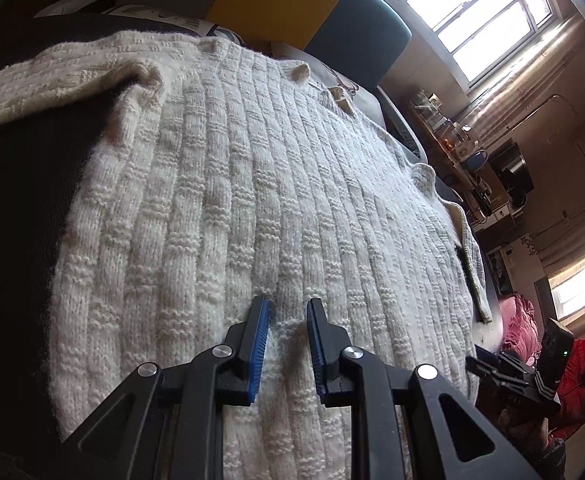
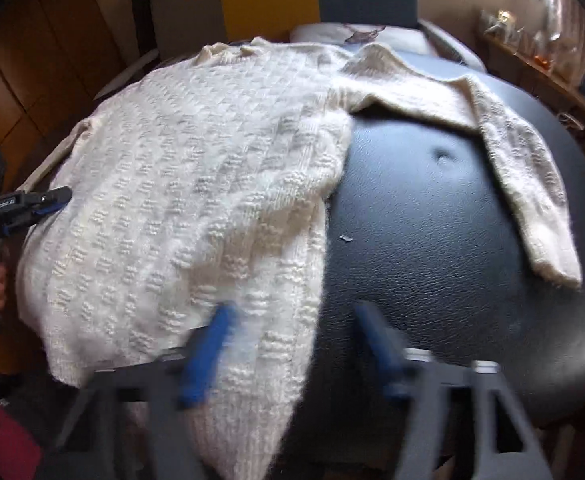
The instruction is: Fold clothes
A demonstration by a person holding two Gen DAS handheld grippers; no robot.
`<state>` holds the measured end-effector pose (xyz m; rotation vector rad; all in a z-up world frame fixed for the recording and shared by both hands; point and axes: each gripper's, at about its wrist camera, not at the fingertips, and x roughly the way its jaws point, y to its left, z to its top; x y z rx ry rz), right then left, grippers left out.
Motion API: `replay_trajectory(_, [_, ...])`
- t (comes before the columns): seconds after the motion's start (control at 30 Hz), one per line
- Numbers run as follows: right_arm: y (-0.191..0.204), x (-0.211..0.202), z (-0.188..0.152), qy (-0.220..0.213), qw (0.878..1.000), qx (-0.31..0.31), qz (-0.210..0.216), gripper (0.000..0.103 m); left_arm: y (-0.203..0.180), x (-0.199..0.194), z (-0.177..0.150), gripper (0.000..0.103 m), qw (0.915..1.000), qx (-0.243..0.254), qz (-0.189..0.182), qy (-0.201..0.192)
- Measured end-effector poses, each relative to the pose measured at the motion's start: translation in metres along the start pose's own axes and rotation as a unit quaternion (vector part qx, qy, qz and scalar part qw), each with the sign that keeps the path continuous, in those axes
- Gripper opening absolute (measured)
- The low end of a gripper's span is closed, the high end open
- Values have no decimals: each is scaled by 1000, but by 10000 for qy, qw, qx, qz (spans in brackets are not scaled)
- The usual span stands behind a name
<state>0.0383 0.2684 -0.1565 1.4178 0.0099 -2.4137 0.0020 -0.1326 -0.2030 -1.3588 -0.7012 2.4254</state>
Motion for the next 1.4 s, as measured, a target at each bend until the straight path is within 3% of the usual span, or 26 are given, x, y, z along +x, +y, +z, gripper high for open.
replay_trajectory(0.03, [1,-2,-1,-30,10000,37,43,11,0,0,0,19,10000,-1,-4,-6])
replay_trajectory(0.17, [15,-13,-1,-164,9998,-98,-29,10,1,-1,-3,19,10000,-20,-50,-56])
replay_trajectory(0.23, [20,-23,1,-219,9991,-249,-270,10,-1,-1,-4,19,10000,5,-43,-56])
replay_trajectory(0.33, [13,-16,-10,179,9978,-311,-561,6,-1,0,-2,19,10000,70,-39,-40])
replay_trajectory(0.4, [9,-12,-15,235,9982,-253,-490,7,1,0,0,19,10000,53,-30,-11])
replay_trajectory(0.53, [-2,-27,3,-128,9994,262,-164,13,-1,-7,7,19,9999,-47,111,93])
replay_trajectory(0.6, [9,-33,20,-403,9991,142,-55,21,0,-24,7,22,9999,-62,69,-138])
replay_trajectory(0.67, [24,-30,34,-558,9978,149,325,57,9,-43,7,23,9994,-181,-6,-290])
replay_trajectory(0.7, [31,-26,38,-559,9974,123,432,62,16,-54,7,24,9989,-269,-20,-377])
replay_trajectory(0.83, [54,2,43,-317,9989,-209,271,64,52,-87,-7,28,9967,-610,187,-511])
replay_trajectory(1.0, [83,38,49,-13,9980,-623,68,64,81,-90,-40,29,9966,-788,129,-221])
replay_trajectory(1.07, [73,40,45,22,9987,-499,87,64,81,-81,-51,31,9971,-759,16,-27])
replay_trajectory(1.17, [52,38,38,-18,9995,-240,181,65,70,-72,-60,31,9980,-606,163,-53])
replay_trajectory(1.2, [49,38,36,-41,9996,-253,116,64,65,-72,-58,27,9982,-586,126,-97])
replay_trajectory(1.23, [48,38,36,-45,9995,-310,-47,64,59,-72,-55,8,9983,-568,81,-139])
replay_trajectory(1.3, [44,39,37,-20,9988,-345,-338,64,47,-72,-50,8,9983,-532,-7,-224])
replay_trajectory(1.4, [35,38,37,44,9982,-251,-540,64,31,-59,-54,9,9982,-196,561,-69])
